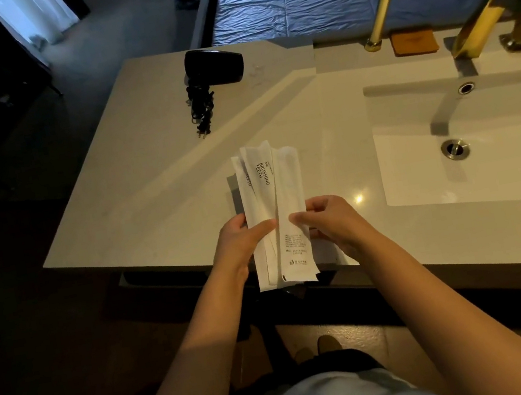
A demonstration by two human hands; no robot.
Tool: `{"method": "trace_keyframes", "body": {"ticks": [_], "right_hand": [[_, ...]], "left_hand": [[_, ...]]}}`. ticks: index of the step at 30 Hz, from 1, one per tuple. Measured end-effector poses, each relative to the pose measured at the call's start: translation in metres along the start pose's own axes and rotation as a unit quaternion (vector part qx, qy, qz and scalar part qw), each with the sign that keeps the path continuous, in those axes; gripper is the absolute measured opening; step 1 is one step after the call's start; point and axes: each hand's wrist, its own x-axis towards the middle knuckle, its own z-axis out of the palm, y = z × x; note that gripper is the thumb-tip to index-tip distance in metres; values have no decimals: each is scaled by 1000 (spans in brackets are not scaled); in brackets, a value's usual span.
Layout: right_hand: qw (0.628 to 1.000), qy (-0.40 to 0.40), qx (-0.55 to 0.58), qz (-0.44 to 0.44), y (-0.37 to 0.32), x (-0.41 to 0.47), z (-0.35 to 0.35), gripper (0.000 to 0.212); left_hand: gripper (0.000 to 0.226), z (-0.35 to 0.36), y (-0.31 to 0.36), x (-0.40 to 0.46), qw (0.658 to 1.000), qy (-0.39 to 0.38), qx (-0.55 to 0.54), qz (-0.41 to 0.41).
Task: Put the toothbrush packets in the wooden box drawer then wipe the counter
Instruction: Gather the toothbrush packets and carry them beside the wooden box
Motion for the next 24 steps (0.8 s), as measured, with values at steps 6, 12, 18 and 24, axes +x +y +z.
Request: {"method": "trace_keyframes", "body": {"ticks": [6,12,18,24], "right_hand": [[999,46,29,2,18,-20,-10,21],[995,35,88,-15,37,-55,-33,6],[989,85,120,-28,71,-104,-69,11],[971,147,177,-63,108,-155,-119,17]], "left_hand": [[30,8,-3,-22,996,-93,-13,0],[27,28,-16,-40,981,-183,-54,-17],[33,69,-36,-58,975,-223,15,-13],[30,129,-43,-94,969,-215,117,32]]}}
